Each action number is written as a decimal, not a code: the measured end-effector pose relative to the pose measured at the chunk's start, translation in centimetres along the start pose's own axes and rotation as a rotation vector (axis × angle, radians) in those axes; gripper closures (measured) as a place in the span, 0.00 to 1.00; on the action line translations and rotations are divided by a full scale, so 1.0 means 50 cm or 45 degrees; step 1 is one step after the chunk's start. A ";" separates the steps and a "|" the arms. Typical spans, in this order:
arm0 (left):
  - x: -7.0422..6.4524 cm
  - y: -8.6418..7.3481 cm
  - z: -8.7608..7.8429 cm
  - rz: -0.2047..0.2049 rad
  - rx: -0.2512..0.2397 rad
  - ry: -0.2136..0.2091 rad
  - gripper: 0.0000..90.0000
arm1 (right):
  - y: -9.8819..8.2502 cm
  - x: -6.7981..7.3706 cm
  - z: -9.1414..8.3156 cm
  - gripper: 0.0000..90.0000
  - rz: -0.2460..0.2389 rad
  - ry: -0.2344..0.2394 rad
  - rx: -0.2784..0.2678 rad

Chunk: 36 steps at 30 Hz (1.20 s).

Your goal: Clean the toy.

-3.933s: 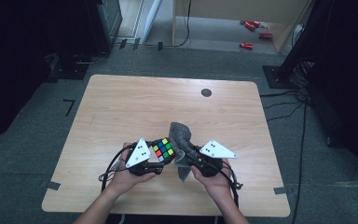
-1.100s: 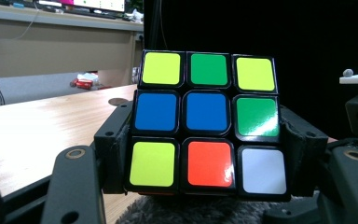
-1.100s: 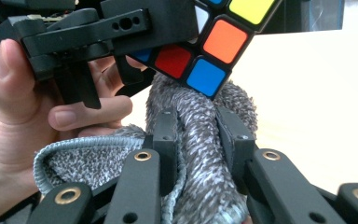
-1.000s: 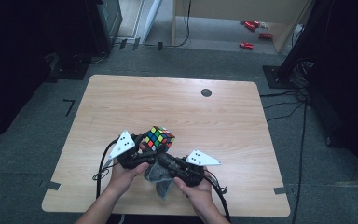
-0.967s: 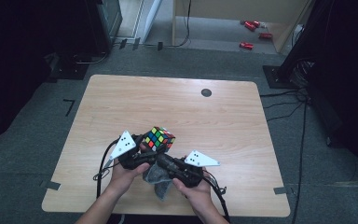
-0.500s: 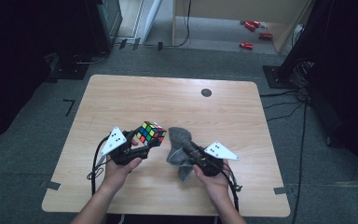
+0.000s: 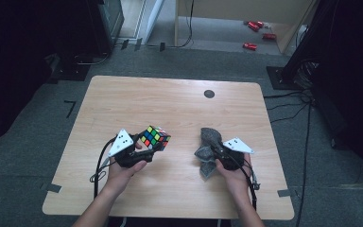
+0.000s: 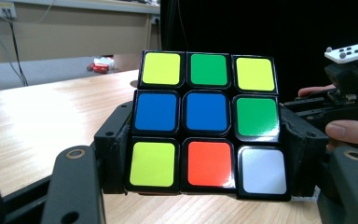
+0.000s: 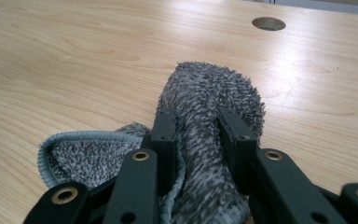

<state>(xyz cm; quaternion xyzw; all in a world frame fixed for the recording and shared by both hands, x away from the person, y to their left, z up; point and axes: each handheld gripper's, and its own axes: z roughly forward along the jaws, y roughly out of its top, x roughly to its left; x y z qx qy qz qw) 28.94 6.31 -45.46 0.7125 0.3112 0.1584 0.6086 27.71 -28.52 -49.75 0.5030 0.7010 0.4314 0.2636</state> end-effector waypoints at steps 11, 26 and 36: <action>0.011 -0.008 0.006 -0.036 0.046 0.005 0.38 | -0.006 -0.003 0.005 0.60 -0.019 0.021 -0.011; 0.012 -0.003 0.005 -0.063 0.058 -0.002 0.38 | 0.043 0.073 -0.032 0.34 -0.168 0.242 -0.240; -0.005 0.000 0.015 -0.095 0.092 -0.062 0.38 | 0.034 0.152 -0.028 0.32 -0.378 0.398 -0.365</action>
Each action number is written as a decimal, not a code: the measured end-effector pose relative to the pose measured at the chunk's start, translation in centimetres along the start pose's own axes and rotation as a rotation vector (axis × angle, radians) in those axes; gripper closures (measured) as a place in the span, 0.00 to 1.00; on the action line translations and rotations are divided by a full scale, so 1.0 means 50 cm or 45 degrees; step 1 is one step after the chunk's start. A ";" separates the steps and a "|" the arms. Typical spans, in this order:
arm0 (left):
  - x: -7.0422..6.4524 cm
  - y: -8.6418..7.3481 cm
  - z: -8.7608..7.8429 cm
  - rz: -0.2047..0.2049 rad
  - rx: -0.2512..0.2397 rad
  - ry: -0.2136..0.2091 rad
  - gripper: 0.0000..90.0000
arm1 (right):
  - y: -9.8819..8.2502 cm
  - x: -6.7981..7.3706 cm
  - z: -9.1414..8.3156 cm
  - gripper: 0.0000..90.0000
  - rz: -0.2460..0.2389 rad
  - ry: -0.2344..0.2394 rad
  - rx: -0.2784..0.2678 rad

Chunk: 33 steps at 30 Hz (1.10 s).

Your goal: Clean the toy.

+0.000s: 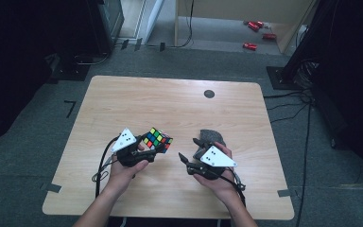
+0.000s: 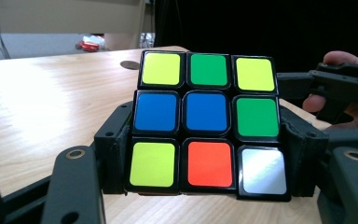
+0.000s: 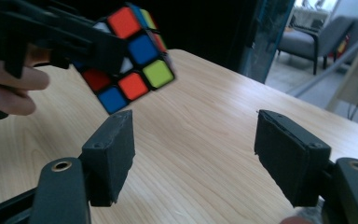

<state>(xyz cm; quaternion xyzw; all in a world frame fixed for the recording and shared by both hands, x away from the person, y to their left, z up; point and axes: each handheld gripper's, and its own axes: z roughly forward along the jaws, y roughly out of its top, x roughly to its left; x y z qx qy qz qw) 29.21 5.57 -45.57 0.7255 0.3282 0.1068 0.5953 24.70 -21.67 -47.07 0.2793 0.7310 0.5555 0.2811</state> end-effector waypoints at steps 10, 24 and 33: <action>-0.017 0.002 0.013 -0.058 0.070 -0.072 0.38 | -0.008 0.036 0.019 0.26 -0.117 0.050 -0.023; -0.049 0.000 0.037 -0.057 0.187 -0.187 0.38 | -0.019 0.070 0.034 0.34 -0.260 0.002 -0.033; -0.037 0.008 0.021 0.022 0.124 -0.174 0.23 | -0.020 0.062 0.032 0.38 -0.244 0.019 0.040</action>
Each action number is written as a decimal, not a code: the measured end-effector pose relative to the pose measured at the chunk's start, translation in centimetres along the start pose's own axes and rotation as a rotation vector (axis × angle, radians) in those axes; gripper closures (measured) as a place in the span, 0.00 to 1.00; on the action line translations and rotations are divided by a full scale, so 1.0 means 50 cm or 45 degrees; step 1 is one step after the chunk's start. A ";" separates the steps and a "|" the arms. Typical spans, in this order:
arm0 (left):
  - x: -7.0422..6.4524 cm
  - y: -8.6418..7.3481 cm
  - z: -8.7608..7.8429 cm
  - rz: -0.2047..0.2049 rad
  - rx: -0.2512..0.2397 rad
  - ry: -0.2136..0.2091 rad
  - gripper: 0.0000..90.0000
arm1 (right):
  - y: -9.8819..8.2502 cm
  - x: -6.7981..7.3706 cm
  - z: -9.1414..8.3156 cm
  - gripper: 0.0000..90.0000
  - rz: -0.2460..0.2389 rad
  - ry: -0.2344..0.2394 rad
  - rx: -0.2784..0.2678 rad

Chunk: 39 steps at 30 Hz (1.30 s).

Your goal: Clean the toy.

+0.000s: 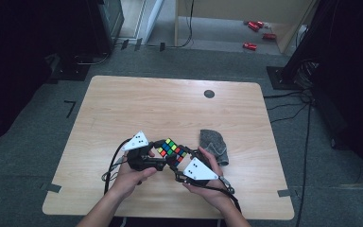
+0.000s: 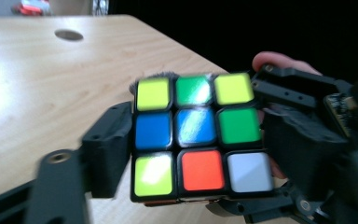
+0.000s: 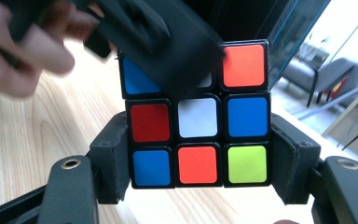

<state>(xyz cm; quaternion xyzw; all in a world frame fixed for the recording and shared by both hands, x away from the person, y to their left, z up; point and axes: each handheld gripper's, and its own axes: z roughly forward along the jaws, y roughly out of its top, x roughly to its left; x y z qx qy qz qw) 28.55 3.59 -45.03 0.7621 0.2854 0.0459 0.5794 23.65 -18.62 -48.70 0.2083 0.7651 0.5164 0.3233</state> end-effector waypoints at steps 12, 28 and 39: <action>-0.008 -0.022 -0.002 0.368 0.022 0.146 0.16 | 0.006 -0.065 -0.029 0.38 0.316 0.012 0.049; -0.042 -0.061 0.025 0.755 -0.048 0.238 0.16 | 0.042 -0.063 -0.038 0.38 0.572 0.131 0.094; -0.049 -0.073 0.033 0.866 -0.045 0.239 0.29 | 0.045 -0.057 -0.030 0.38 0.642 0.163 0.164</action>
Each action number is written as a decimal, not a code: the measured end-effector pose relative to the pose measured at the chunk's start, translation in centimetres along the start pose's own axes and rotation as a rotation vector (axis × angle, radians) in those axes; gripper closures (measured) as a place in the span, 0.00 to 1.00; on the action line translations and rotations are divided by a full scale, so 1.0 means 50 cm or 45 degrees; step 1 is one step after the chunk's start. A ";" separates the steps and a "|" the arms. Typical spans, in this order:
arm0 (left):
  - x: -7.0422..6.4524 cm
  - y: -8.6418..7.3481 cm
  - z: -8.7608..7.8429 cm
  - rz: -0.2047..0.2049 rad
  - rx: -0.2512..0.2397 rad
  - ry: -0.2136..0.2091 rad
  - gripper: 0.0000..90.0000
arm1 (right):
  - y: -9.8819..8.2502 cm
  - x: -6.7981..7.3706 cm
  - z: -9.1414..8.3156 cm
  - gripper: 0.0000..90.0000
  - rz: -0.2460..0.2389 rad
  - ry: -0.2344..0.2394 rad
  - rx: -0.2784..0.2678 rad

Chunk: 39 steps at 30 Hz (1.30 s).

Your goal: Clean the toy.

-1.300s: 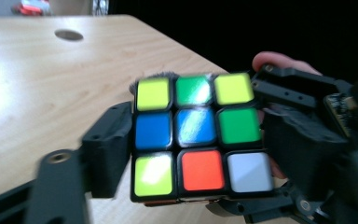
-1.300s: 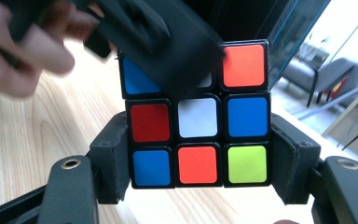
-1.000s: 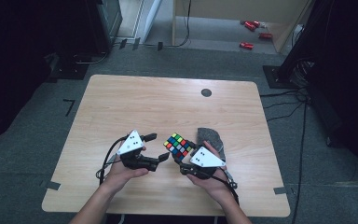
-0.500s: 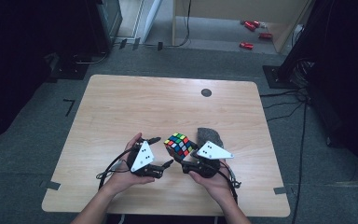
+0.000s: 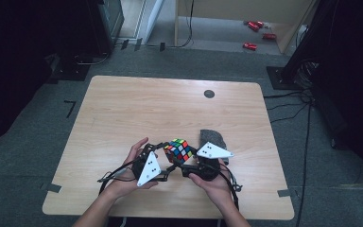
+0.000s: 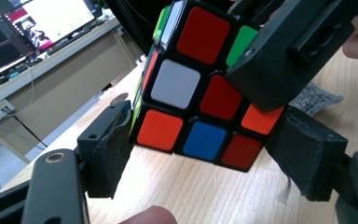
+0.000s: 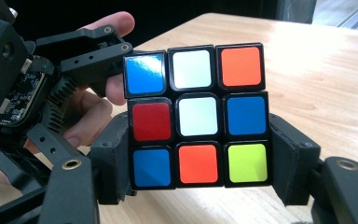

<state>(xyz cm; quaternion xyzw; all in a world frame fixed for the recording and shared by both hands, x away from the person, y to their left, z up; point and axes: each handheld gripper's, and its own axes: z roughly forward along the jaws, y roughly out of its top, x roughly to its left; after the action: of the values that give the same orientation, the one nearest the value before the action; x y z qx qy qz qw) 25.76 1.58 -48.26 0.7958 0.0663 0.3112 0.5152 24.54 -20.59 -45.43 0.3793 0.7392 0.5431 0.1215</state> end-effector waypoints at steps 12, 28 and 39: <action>-0.001 0.004 -0.003 -0.025 0.035 0.009 0.38 | 0.005 -0.025 0.002 0.29 0.179 0.090 0.026; 0.070 -0.011 -0.018 -0.491 0.121 -0.104 0.38 | 0.005 -0.090 -0.039 0.30 -0.066 -0.253 -0.077; 0.089 -0.020 -0.023 -0.545 0.154 -0.090 0.38 | -0.036 -0.155 -0.027 0.25 -0.250 -0.410 0.147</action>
<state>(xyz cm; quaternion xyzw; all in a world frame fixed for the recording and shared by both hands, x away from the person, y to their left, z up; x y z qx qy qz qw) 28.88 4.81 -46.88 0.8035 0.2341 0.1620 0.5229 28.27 -27.12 -48.34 0.3936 0.7735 0.4177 0.2688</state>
